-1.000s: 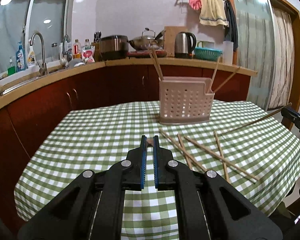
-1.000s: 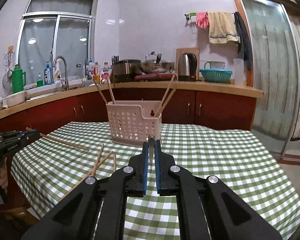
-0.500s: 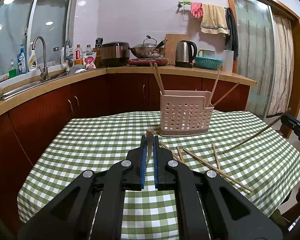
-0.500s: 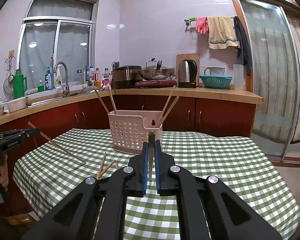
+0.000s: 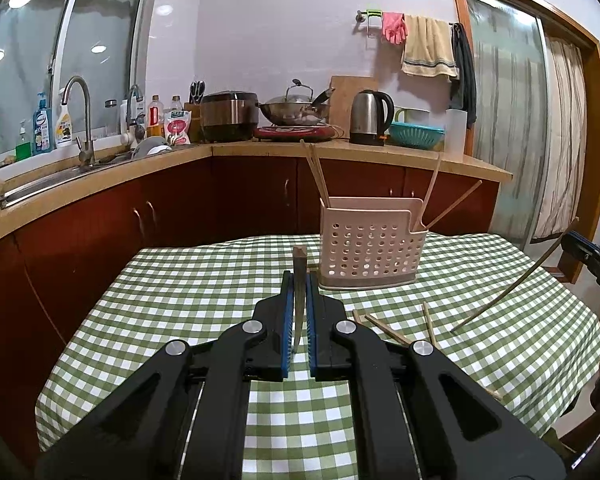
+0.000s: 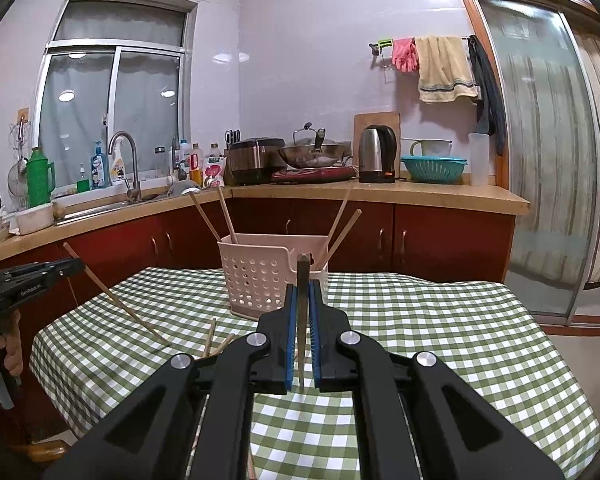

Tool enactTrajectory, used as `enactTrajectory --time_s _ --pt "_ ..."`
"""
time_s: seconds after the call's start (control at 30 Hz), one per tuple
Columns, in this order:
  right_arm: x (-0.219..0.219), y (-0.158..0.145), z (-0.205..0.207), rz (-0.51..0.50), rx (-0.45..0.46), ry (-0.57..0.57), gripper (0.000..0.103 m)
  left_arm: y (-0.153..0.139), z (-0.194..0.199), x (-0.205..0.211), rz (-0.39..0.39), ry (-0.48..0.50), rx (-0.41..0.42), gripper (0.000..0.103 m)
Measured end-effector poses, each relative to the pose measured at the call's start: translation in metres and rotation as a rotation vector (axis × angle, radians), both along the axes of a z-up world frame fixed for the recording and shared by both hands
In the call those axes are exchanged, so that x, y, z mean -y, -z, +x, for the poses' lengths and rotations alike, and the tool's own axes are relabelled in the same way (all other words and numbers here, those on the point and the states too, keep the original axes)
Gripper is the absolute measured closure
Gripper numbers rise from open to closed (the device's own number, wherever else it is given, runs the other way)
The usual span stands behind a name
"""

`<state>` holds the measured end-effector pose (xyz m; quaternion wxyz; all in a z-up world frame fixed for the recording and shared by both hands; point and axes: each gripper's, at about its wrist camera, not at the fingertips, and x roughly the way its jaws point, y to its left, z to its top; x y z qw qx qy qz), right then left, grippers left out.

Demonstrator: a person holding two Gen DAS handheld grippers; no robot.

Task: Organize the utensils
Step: 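Lift both held chopsticks upright and carry them over the beige caddy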

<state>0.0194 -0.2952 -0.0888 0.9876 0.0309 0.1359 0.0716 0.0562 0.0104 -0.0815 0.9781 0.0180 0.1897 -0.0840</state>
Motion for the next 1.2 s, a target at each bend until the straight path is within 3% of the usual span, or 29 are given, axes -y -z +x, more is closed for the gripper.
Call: enactTrajectory --time_s 0.7,1.2 --pt "0.001 -0.014 0.019 0.031 0.003 -0.016 0.096 -0.029 0.018 0.008 -0.022 0.033 0.049 0.097" --pt "-0.002 -0.062 0.052 0.051 0.115 -0.069 0.096 -0.089 0.049 0.034 -0.072 0.129 0.182 0.097"
